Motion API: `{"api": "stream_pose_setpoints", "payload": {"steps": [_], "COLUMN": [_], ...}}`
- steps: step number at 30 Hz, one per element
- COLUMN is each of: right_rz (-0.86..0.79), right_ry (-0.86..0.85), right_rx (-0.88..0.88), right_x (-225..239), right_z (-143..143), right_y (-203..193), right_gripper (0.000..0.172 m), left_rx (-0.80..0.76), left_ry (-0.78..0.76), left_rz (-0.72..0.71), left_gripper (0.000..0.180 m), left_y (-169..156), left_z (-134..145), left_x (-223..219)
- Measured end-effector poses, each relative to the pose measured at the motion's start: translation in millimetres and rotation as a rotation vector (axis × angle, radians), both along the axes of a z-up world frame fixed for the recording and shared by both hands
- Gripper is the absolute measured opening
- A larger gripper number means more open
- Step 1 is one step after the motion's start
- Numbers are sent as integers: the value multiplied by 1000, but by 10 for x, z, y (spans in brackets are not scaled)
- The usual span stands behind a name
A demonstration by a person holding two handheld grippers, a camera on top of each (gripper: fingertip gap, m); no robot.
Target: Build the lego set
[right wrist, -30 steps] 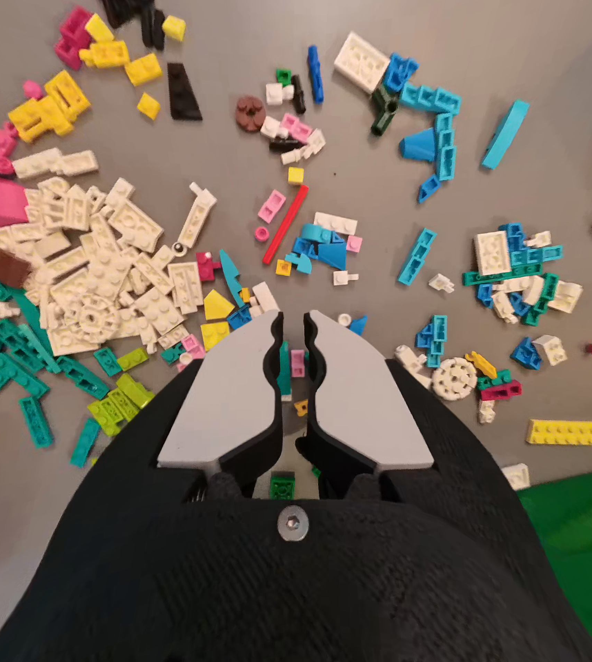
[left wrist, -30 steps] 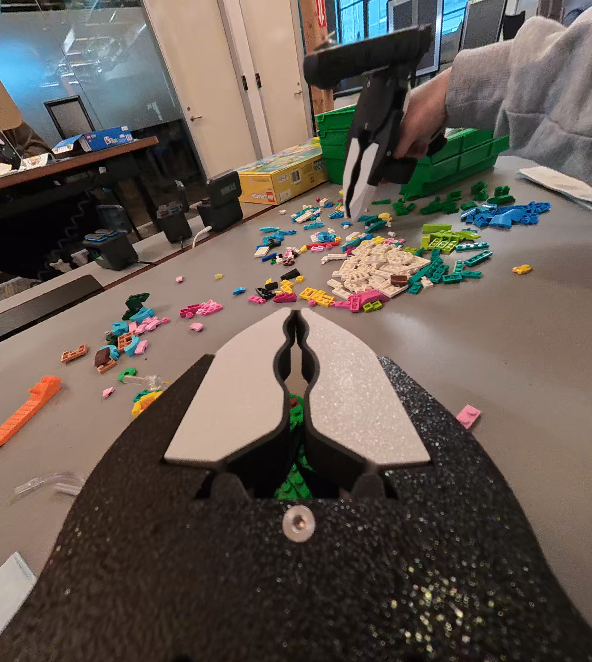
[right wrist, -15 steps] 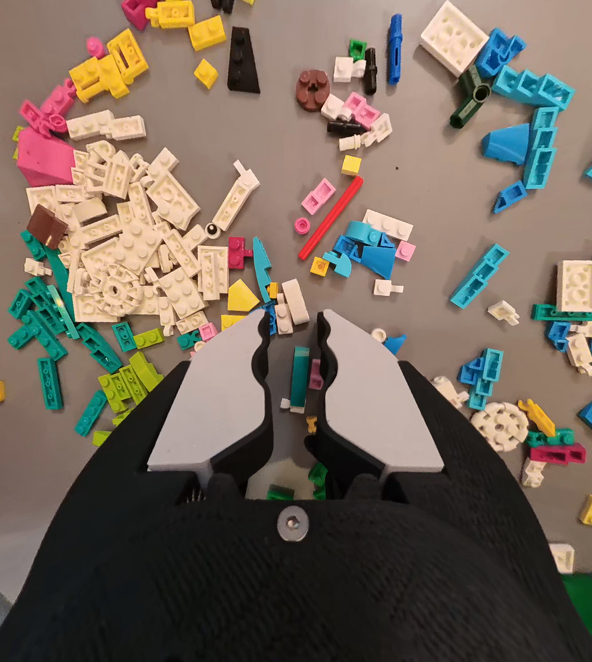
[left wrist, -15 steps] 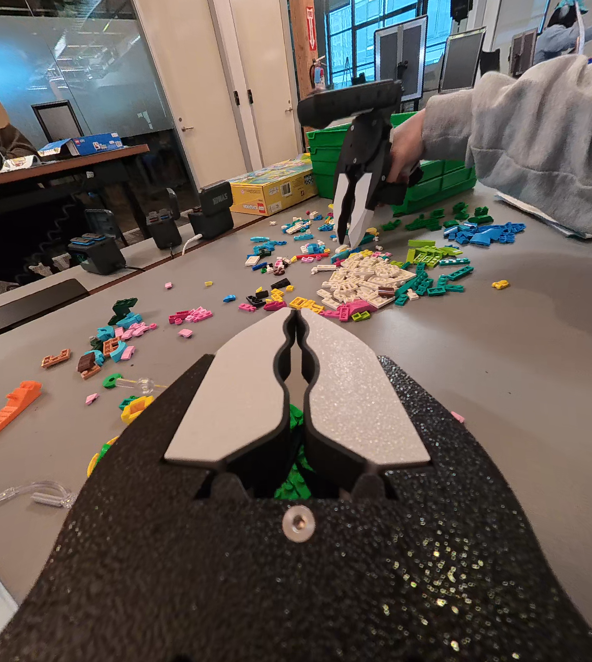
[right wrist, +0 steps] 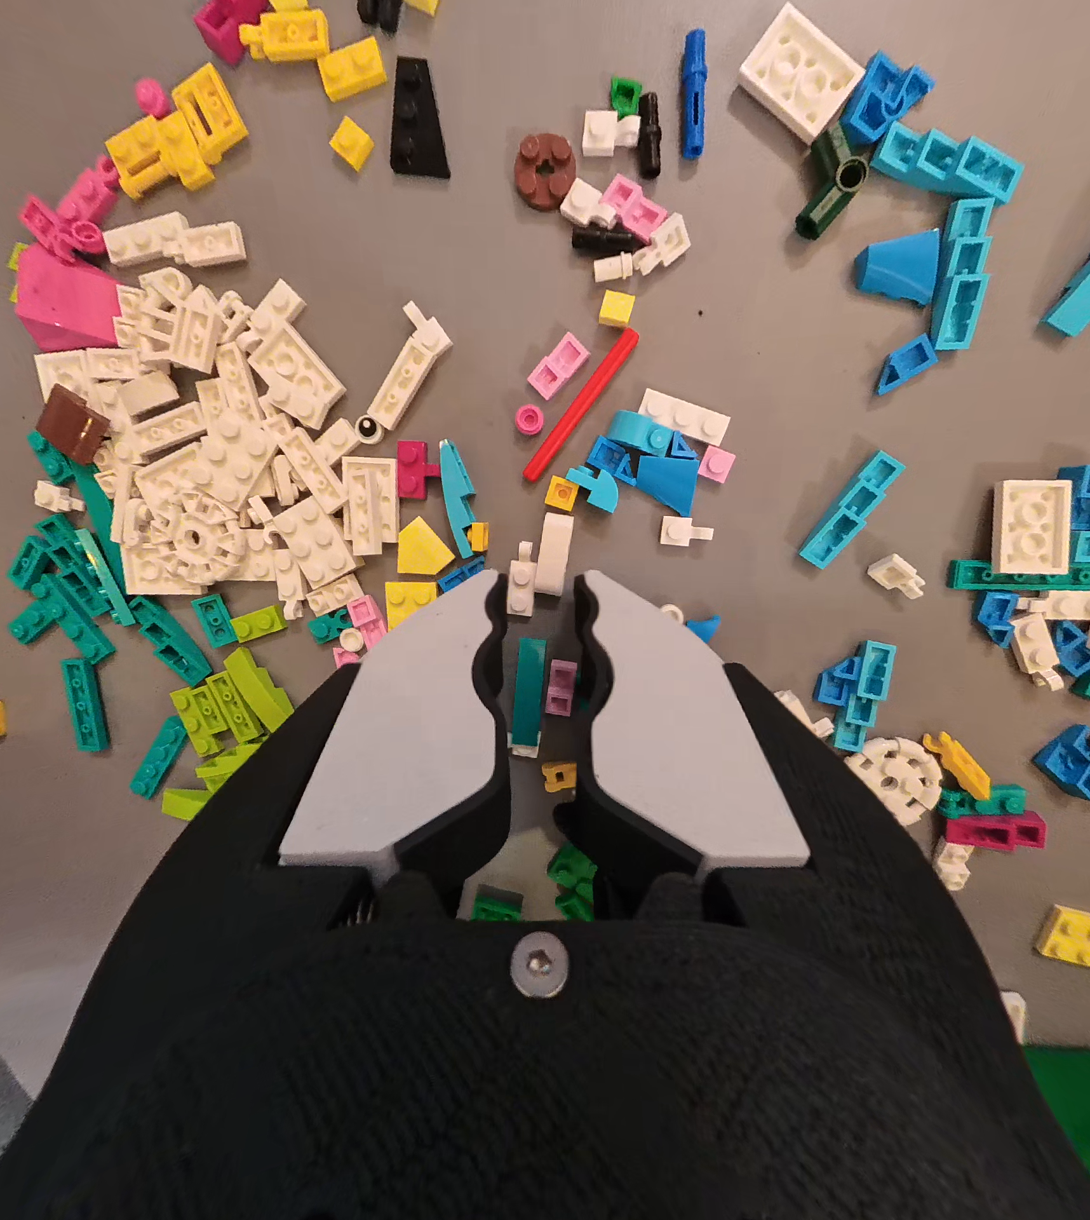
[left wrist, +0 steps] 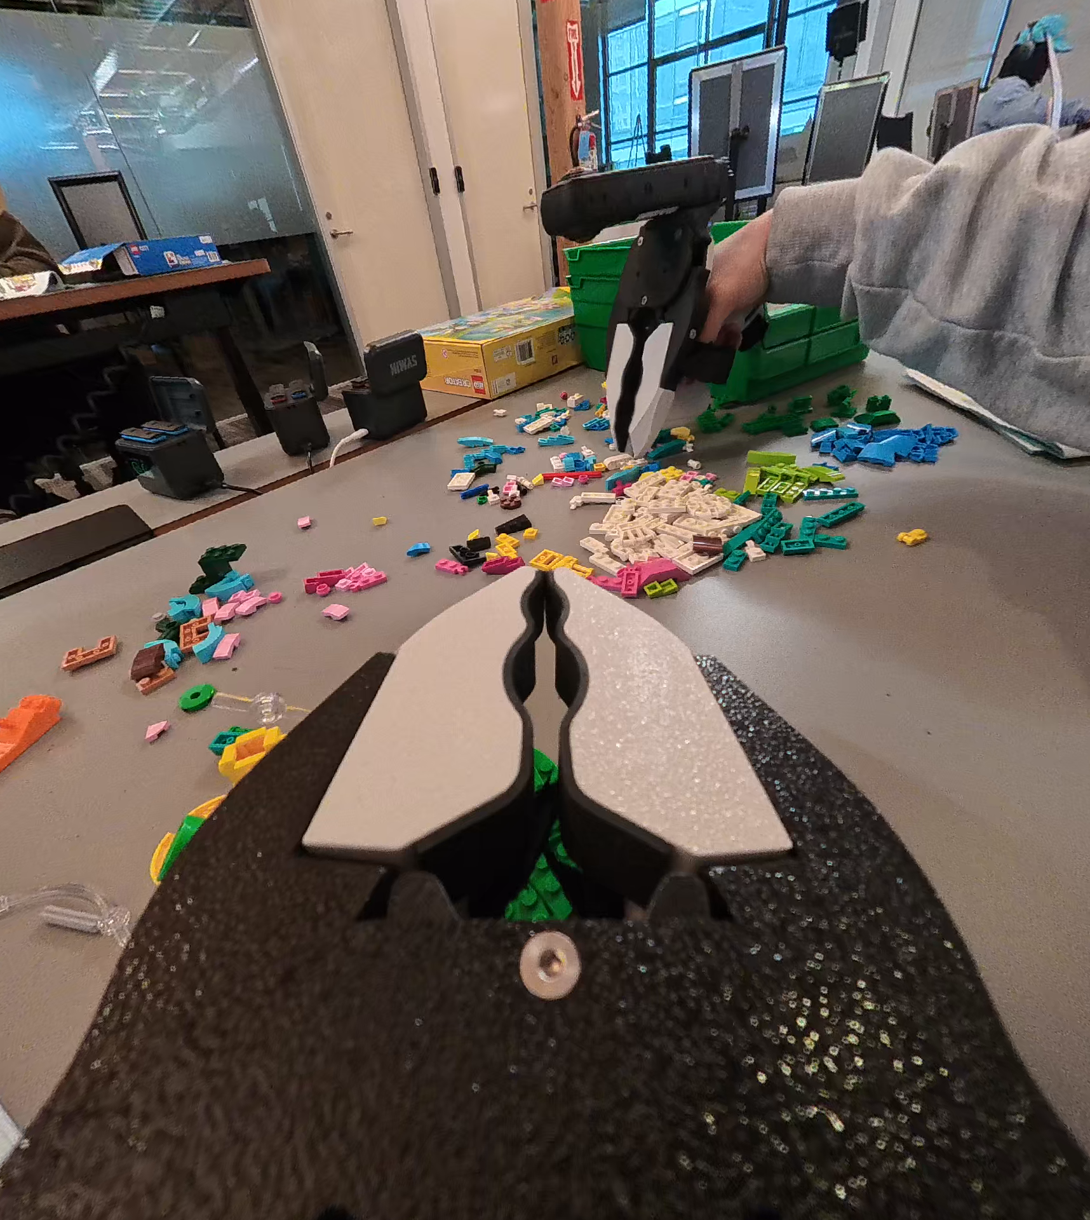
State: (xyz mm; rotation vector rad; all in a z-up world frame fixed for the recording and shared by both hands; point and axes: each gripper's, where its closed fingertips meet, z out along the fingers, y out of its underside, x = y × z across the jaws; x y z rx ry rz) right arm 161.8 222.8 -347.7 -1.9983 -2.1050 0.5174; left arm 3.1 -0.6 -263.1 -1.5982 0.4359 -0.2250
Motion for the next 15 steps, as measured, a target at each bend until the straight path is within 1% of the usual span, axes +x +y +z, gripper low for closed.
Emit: {"api": "stream_pose_setpoints", "payload": {"steps": [6, 10, 13, 15], "right_rz": [-2, 13, 15, 6], "right_ry": [-26, -39, -54, -40], "right_rx": [-4, 29, 54, 95], "right_x": [-20, -19, -6, 8], "right_z": [-57, -67, -59, 9], "right_y": [13, 41, 48, 59], "right_gripper": [20, 14, 13, 13], "left_rx": [7, 3, 1, 0], "left_ry": [-6, -12, -16, -18], "left_rz": [-24, -22, -24, -25], "left_gripper": [0, 0, 0, 0], "left_y": [-3, 9, 14, 13], "left_z": [11, 11, 11, 11], "left_x": [20, 10, 8, 8]}}
